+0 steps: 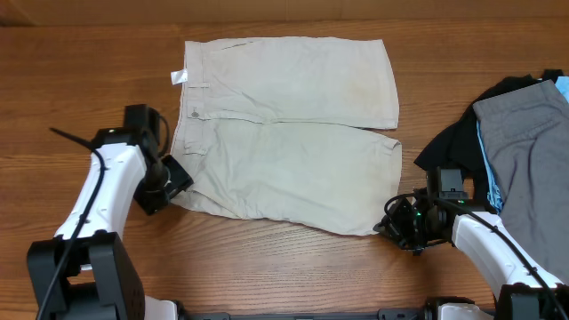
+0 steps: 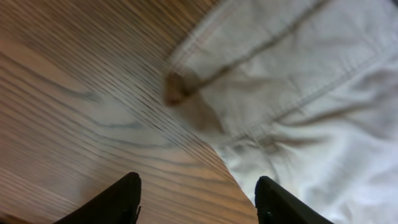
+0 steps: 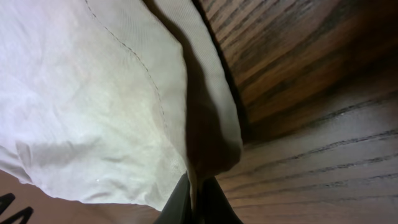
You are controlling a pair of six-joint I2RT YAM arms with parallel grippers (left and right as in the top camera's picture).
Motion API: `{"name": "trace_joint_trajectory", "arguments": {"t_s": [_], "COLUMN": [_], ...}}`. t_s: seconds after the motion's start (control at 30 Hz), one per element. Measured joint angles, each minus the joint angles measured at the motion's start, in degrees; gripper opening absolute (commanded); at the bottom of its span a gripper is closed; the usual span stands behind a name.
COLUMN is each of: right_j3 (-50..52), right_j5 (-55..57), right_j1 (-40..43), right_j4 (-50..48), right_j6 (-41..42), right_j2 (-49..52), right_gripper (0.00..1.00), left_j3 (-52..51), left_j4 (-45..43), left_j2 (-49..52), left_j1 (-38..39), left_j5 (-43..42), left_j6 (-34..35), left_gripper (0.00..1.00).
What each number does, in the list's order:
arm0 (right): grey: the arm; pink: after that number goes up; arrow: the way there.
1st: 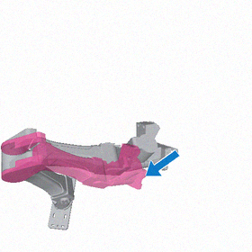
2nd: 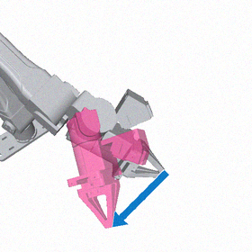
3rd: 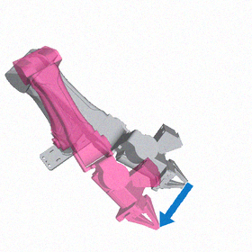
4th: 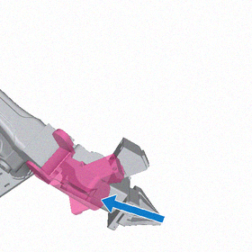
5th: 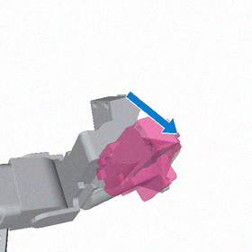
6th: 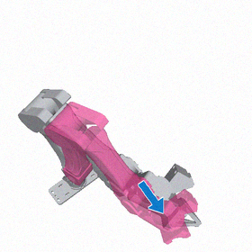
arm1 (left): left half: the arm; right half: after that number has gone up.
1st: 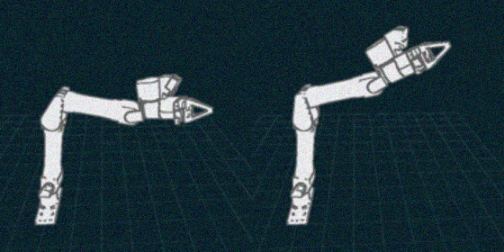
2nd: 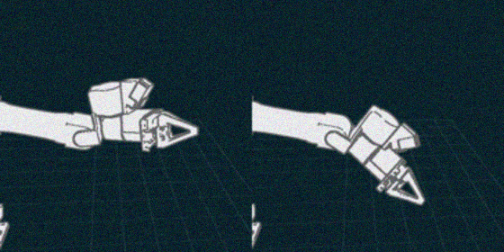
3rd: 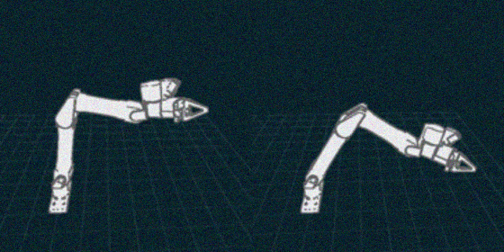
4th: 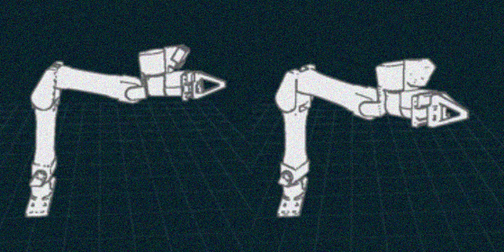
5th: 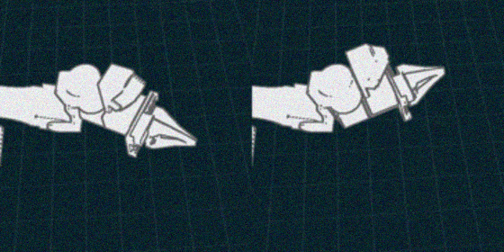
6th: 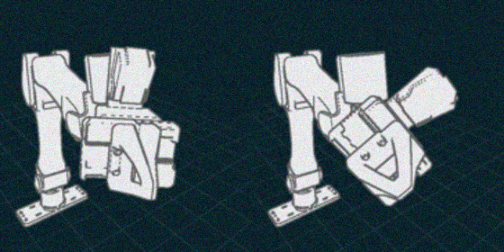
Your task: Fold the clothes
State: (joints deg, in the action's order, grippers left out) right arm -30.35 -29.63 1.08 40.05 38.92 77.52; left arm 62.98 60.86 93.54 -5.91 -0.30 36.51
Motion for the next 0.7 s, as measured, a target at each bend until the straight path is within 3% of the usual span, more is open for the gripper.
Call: {"name": "trace_joint_trajectory", "arguments": {"t_s": [0.13, 0.43, 0.6, 0.7], "right_j3": [0.0, 0.0, 0.0, 0.0], "right_j5": [0.0, 0.0, 0.0, 0.0], "right_j1": [0.0, 0.1, 0.1, 0.1], "right_j4": [0.4, 0.8, 0.2, 0.0], "right_j6": [0.5, 1.1, 1.4, 1.4], "right_j2": [0.0, 0.0, 0.0, 0.0], "right_gripper": [0.04, 0.04, 0.04, 0.04], "left_j3": [-0.4, -8.3, -13.0, -14.8], "left_j4": [-1.1, -12.6, -19.2, -21.0], "left_j2": [0.0, -0.1, -0.1, -0.1], "left_j1": [-2.8, -3.8, -3.8, -3.8], "left_j5": [1.5, -3.2, -4.5, -5.1], "left_j6": [-0.4, -0.5, -0.7, -0.6], "left_gripper": [0.74, 0.74, 0.58, 0.37]}}
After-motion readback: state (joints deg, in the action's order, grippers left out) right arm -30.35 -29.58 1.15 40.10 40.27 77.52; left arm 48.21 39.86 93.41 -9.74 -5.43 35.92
